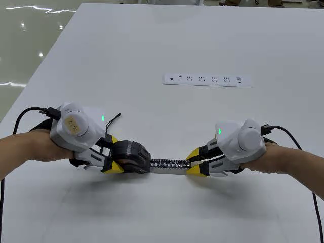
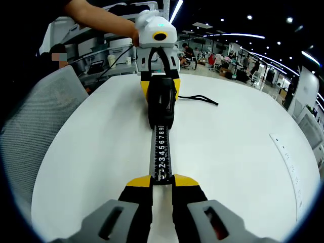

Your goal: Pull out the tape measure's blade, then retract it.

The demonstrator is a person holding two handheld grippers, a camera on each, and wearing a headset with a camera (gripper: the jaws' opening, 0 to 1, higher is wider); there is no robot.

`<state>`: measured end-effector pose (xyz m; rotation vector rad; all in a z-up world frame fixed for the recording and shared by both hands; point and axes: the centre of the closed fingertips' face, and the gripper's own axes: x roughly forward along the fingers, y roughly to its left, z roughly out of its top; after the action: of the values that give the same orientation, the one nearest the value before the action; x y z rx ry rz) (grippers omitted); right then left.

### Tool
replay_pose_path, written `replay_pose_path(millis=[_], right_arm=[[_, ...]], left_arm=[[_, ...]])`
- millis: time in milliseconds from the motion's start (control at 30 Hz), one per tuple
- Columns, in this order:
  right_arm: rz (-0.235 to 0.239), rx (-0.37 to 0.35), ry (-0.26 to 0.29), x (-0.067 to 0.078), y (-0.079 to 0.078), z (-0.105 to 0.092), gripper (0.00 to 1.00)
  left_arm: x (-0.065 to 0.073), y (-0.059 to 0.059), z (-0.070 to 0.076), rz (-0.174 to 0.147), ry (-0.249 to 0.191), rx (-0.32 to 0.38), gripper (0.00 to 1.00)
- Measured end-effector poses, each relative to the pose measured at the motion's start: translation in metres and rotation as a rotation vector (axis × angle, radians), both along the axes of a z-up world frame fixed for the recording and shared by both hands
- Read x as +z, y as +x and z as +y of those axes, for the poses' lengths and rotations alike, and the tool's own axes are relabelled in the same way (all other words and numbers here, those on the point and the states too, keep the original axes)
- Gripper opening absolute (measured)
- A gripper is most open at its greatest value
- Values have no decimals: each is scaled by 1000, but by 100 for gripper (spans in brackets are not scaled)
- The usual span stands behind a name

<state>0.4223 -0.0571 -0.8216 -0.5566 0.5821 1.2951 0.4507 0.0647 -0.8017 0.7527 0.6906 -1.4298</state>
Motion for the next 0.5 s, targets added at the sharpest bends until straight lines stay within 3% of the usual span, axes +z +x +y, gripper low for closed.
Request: replay_pose_path(millis=[500], right_arm=[[12, -18, -3, 0, -5, -24, 12]], left_arm=[[0, 0, -1, -1, 0, -3, 29]])
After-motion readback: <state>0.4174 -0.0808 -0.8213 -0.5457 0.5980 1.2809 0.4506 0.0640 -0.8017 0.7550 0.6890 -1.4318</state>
